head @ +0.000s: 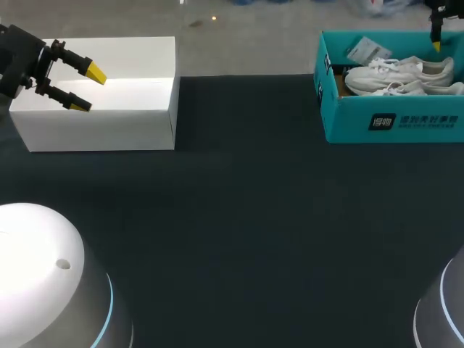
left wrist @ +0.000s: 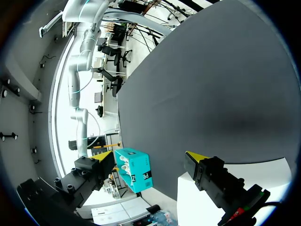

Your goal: Take the shoe out of the shoebox, open the shoe tongue, remove and reinsert the insole, then place the shoe into the shoebox

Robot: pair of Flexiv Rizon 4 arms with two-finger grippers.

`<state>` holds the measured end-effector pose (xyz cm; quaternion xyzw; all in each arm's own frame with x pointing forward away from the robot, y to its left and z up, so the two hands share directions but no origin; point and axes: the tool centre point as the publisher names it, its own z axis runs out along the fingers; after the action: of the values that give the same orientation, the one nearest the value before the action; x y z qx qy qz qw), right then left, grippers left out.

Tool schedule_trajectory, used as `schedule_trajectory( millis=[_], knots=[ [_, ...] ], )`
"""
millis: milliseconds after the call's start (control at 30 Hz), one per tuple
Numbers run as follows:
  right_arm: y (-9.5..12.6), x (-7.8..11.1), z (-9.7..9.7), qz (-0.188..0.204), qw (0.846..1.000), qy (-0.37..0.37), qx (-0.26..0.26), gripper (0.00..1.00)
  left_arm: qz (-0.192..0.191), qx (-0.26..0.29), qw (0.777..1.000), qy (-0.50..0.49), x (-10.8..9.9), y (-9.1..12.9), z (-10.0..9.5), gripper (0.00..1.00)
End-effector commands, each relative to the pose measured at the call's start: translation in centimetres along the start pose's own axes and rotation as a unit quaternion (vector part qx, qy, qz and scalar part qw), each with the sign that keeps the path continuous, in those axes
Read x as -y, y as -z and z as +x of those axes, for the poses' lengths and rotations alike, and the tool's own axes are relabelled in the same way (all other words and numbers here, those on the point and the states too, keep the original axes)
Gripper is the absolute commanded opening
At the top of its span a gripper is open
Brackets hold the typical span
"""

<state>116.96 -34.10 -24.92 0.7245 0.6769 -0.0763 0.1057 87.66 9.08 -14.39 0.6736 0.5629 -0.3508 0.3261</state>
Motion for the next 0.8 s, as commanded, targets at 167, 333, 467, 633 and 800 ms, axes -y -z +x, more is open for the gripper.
schedule_trajectory(
  millis=[167,333,467,633,800],
  knots=[
    [0.7,3.7,0.0,-0.053,0.999,-0.001,0.001,1.00,0.000,-0.002,1.000,0.000,0.0,0.0,-0.1,1.00],
    [0.7,3.7,0.0,-0.053,0.999,-0.001,0.001,1.00,0.000,-0.002,1.000,0.000,0.0,0.0,-0.1,1.00],
    [0.4,5.3,1.3,-0.048,0.999,-0.008,0.021,1.00,-0.017,0.007,0.999,0.030,-0.9,0.2,-0.4,1.00],
    [1.2,7.4,1.7,-0.038,0.999,-0.030,0.009,1.00,-0.075,0.035,0.982,0.172,-3.7,1.1,-1.4,1.00],
    [2.2,8.6,1.7,-0.033,0.999,-0.040,-0.009,1.00,-0.115,0.042,0.960,0.251,-4.9,2.0,-1.6,1.00]
  ],
)
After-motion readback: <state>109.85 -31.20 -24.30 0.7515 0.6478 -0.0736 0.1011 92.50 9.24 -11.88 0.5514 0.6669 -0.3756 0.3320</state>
